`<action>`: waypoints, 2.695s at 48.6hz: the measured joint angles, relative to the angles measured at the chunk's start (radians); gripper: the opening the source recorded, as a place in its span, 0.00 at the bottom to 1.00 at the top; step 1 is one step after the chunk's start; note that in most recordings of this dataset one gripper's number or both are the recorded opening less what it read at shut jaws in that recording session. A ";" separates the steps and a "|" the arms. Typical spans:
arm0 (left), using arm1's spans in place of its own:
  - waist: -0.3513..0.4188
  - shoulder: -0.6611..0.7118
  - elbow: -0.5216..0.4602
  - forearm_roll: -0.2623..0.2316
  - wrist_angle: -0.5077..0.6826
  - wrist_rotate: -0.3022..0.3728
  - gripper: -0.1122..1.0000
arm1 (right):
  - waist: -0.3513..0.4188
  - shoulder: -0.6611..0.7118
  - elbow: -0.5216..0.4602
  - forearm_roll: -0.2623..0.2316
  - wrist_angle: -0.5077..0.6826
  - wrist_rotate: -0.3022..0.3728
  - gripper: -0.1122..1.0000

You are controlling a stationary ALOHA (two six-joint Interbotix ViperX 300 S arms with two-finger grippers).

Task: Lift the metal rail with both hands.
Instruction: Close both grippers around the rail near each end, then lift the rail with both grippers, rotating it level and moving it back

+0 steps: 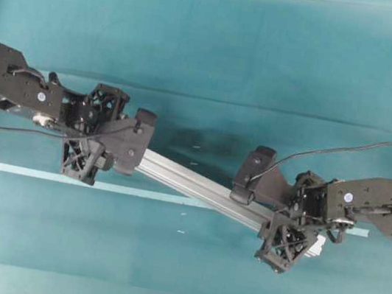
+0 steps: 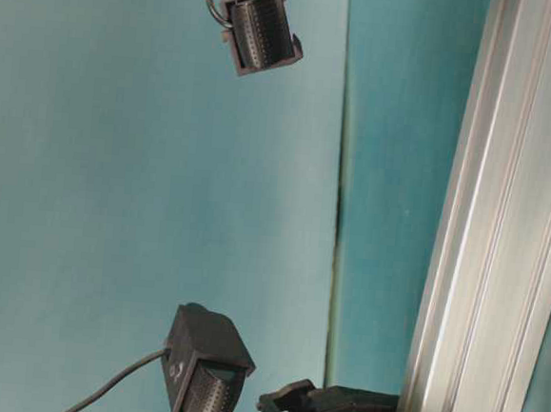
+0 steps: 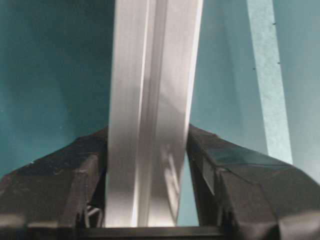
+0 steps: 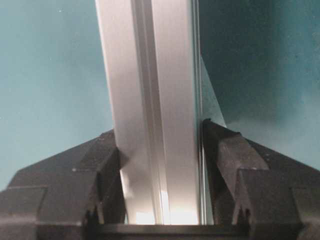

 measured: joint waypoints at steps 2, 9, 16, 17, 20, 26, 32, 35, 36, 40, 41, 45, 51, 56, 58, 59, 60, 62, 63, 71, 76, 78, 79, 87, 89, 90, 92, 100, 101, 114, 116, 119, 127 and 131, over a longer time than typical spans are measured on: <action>0.000 -0.002 0.000 0.000 0.000 0.002 0.46 | 0.000 0.000 0.000 0.000 -0.002 0.000 0.51; -0.002 -0.002 0.000 0.002 0.000 0.003 0.46 | 0.000 0.000 -0.002 0.002 -0.002 0.000 0.51; -0.005 -0.009 0.002 0.000 0.003 0.002 0.46 | 0.000 -0.006 -0.002 0.006 0.002 0.002 0.51; -0.006 -0.012 0.002 0.000 0.003 0.002 0.46 | 0.000 -0.011 -0.002 0.006 0.002 0.003 0.51; -0.012 -0.026 0.003 0.000 0.008 -0.003 0.46 | -0.003 -0.021 -0.002 0.006 0.009 0.008 0.50; -0.015 -0.066 0.003 -0.005 0.038 -0.005 0.45 | -0.012 -0.063 -0.012 0.006 0.052 0.008 0.49; -0.015 -0.109 -0.012 -0.006 0.100 -0.009 0.45 | -0.029 -0.110 -0.043 0.006 0.143 0.002 0.49; -0.015 -0.129 -0.025 -0.006 0.135 -0.008 0.45 | -0.035 -0.133 -0.061 0.006 0.187 0.002 0.49; -0.015 -0.135 -0.029 -0.006 0.147 -0.008 0.45 | -0.037 -0.141 -0.066 0.006 0.201 0.002 0.49; -0.015 -0.160 -0.054 -0.006 0.199 -0.009 0.45 | -0.046 -0.172 -0.091 0.006 0.256 -0.002 0.49; -0.015 -0.166 -0.060 -0.006 0.212 -0.008 0.45 | -0.049 -0.181 -0.095 0.005 0.268 -0.002 0.49; -0.015 -0.189 -0.087 -0.006 0.258 -0.009 0.45 | -0.061 -0.219 -0.126 0.005 0.330 -0.002 0.49; -0.014 -0.215 -0.143 -0.006 0.328 -0.014 0.45 | -0.083 -0.265 -0.176 0.003 0.430 -0.005 0.49; -0.014 -0.227 -0.196 -0.005 0.396 -0.014 0.45 | -0.094 -0.291 -0.219 0.003 0.514 -0.009 0.49; -0.015 -0.229 -0.215 -0.005 0.420 -0.014 0.45 | -0.095 -0.298 -0.238 0.003 0.543 -0.011 0.49; -0.017 -0.230 -0.225 -0.005 0.433 -0.014 0.45 | -0.097 -0.301 -0.245 0.003 0.555 -0.012 0.49; -0.018 -0.230 -0.235 -0.005 0.443 -0.015 0.45 | -0.097 -0.304 -0.252 0.003 0.566 -0.012 0.49; -0.021 -0.229 -0.250 -0.002 0.462 -0.015 0.45 | -0.098 -0.308 -0.265 0.003 0.586 -0.012 0.49; -0.023 -0.230 -0.258 -0.002 0.469 -0.015 0.45 | -0.100 -0.310 -0.275 0.005 0.600 -0.012 0.49; -0.043 -0.230 -0.325 0.002 0.552 -0.018 0.45 | -0.100 -0.328 -0.327 0.008 0.660 -0.012 0.49; -0.048 -0.229 -0.356 0.000 0.594 -0.018 0.45 | -0.101 -0.339 -0.353 0.009 0.690 -0.017 0.49; -0.049 -0.230 -0.368 0.000 0.609 -0.018 0.45 | -0.103 -0.341 -0.364 0.009 0.698 -0.018 0.49; -0.049 -0.229 -0.373 0.002 0.615 -0.018 0.45 | -0.103 -0.342 -0.370 0.009 0.703 -0.018 0.49; -0.051 -0.232 -0.425 0.000 0.664 -0.018 0.45 | -0.107 -0.354 -0.420 0.009 0.744 -0.028 0.49; -0.051 -0.233 -0.442 0.000 0.680 -0.018 0.45 | -0.109 -0.357 -0.434 0.009 0.755 -0.041 0.49; -0.052 -0.236 -0.449 0.000 0.687 -0.018 0.45 | -0.112 -0.359 -0.439 0.009 0.759 -0.049 0.49; -0.054 -0.239 -0.463 0.002 0.699 -0.018 0.45 | -0.117 -0.362 -0.446 0.008 0.767 -0.066 0.49; -0.060 -0.255 -0.509 0.000 0.758 -0.018 0.45 | -0.143 -0.368 -0.460 0.008 0.782 -0.147 0.49; -0.061 -0.256 -0.514 0.000 0.764 -0.018 0.45 | -0.147 -0.367 -0.460 0.008 0.782 -0.158 0.49; -0.071 -0.279 -0.546 0.000 0.796 -0.051 0.45 | -0.207 -0.368 -0.454 0.005 0.785 -0.304 0.49; -0.075 -0.282 -0.548 0.002 0.796 -0.071 0.45 | -0.216 -0.368 -0.454 0.006 0.785 -0.324 0.49; -0.081 -0.287 -0.552 0.000 0.796 -0.095 0.45 | -0.227 -0.368 -0.453 0.006 0.785 -0.348 0.49; -0.097 -0.295 -0.557 0.000 0.796 -0.123 0.44 | -0.252 -0.367 -0.454 0.006 0.785 -0.416 0.49; -0.098 -0.295 -0.557 0.002 0.796 -0.124 0.44 | -0.256 -0.365 -0.454 0.008 0.785 -0.428 0.49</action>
